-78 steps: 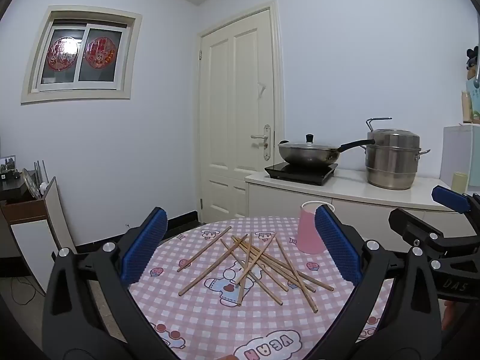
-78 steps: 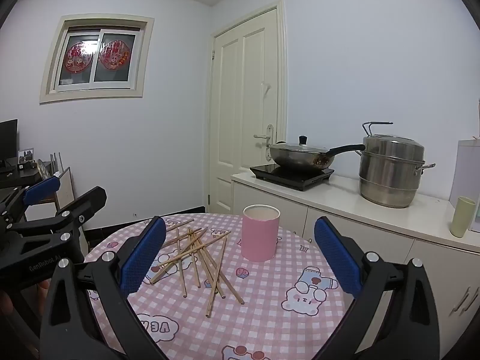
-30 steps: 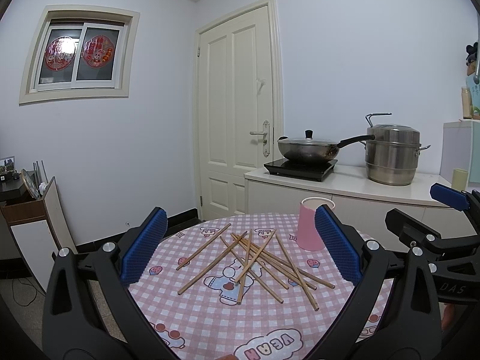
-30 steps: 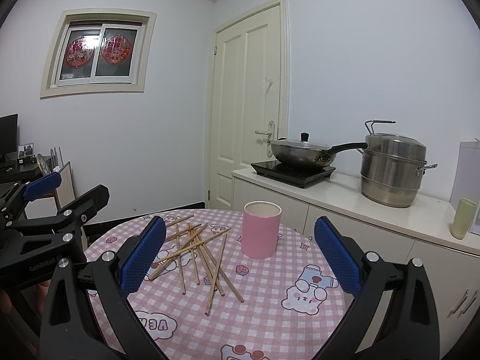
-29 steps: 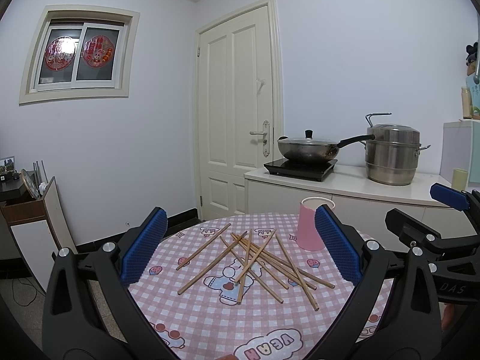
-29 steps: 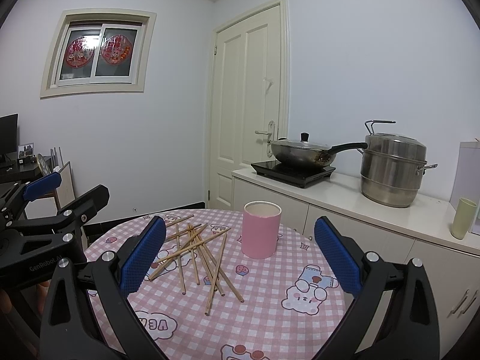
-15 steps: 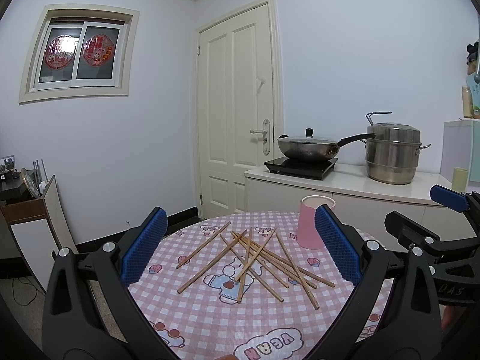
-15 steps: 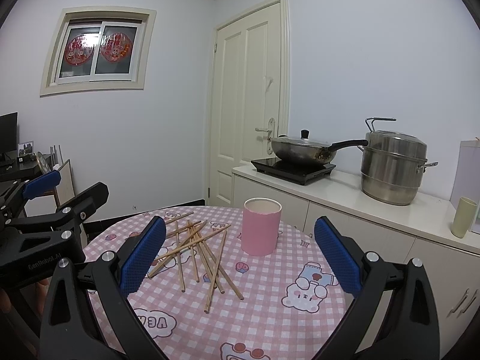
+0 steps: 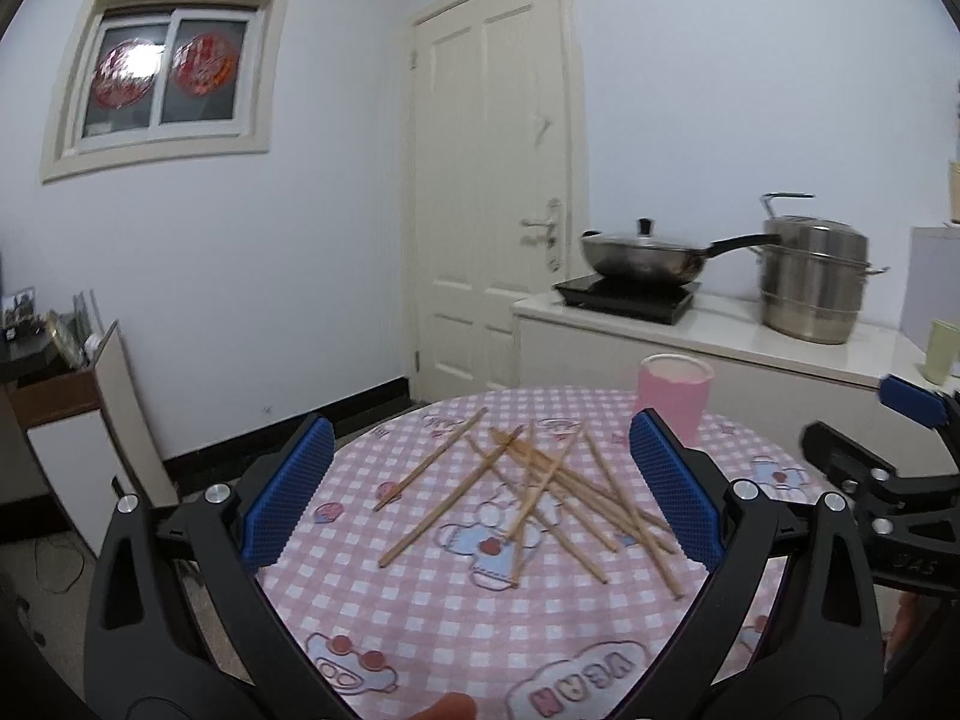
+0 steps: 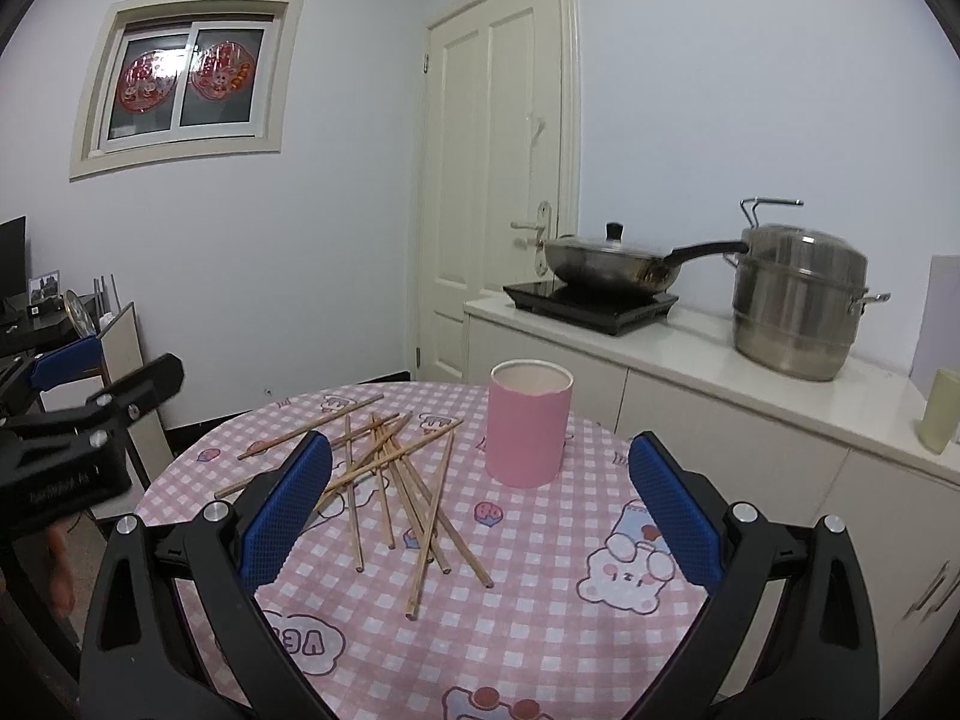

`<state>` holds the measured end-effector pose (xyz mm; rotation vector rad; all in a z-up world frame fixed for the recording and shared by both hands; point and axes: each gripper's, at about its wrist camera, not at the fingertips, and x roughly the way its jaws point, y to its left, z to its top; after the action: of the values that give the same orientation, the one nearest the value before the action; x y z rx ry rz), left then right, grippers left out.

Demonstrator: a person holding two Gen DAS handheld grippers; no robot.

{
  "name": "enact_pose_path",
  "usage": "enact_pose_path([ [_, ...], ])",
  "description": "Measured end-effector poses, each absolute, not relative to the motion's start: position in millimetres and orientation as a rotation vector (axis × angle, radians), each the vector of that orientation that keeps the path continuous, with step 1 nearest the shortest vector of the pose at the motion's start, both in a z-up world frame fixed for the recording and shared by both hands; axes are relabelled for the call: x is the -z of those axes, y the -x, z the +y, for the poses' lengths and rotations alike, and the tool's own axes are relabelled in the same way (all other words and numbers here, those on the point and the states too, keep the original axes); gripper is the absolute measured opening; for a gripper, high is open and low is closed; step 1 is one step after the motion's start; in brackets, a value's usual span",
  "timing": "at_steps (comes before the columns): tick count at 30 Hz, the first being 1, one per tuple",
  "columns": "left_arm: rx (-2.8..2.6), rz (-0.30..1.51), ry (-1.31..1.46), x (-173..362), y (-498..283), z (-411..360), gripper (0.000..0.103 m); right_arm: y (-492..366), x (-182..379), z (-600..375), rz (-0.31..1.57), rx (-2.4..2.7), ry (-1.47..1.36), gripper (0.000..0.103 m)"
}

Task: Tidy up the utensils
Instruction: 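Move both tools down toward the scattered wooden chopsticks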

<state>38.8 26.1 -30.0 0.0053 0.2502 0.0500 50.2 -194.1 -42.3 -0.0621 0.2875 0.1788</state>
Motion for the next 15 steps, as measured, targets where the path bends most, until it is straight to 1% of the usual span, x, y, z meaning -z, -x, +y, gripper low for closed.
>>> enact_pose_path([
  [7,-0.042,0.25,0.043,42,-53,53,0.097,-66,52,-188,0.313,-0.168,0.063,0.096],
  [15,0.043,0.307,0.035,51,-76,61,0.097,-86,60,-178,0.374,-0.208,0.048,0.096],
])
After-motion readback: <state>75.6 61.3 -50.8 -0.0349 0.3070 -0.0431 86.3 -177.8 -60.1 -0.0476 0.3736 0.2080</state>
